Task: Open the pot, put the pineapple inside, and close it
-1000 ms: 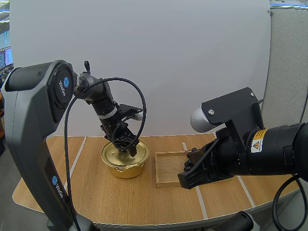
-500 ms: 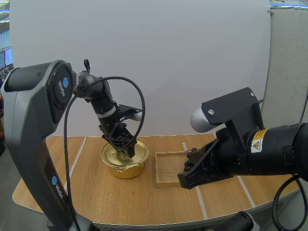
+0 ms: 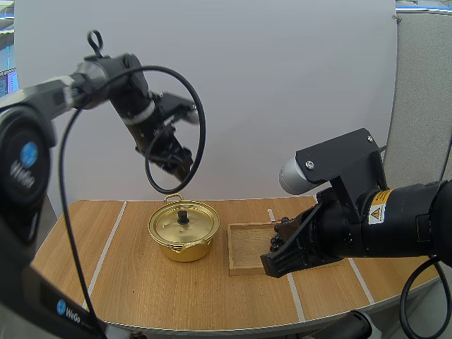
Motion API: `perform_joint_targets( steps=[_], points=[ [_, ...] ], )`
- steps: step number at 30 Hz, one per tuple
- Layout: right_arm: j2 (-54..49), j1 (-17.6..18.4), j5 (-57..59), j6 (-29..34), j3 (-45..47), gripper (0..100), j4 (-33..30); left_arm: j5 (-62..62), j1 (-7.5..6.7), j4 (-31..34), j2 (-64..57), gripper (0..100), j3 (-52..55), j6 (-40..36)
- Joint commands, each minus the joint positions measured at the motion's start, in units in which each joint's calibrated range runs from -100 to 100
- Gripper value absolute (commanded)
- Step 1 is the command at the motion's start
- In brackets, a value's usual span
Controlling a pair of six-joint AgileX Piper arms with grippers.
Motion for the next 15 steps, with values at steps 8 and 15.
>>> perform_joint_targets(
  steps=[8,15],
  points=[
    [-0.5,-0.2,0.0,-0.1,0.2,0,-0.4,1.1,0.00,1.0,-30.2,100,-1.7,-1.7],
    [-0.5,-0.2,0.0,-0.1,0.2,0,-0.4,1.1,0.00,1.2,-40.1,100,-1.7,-4.1]
  ],
)
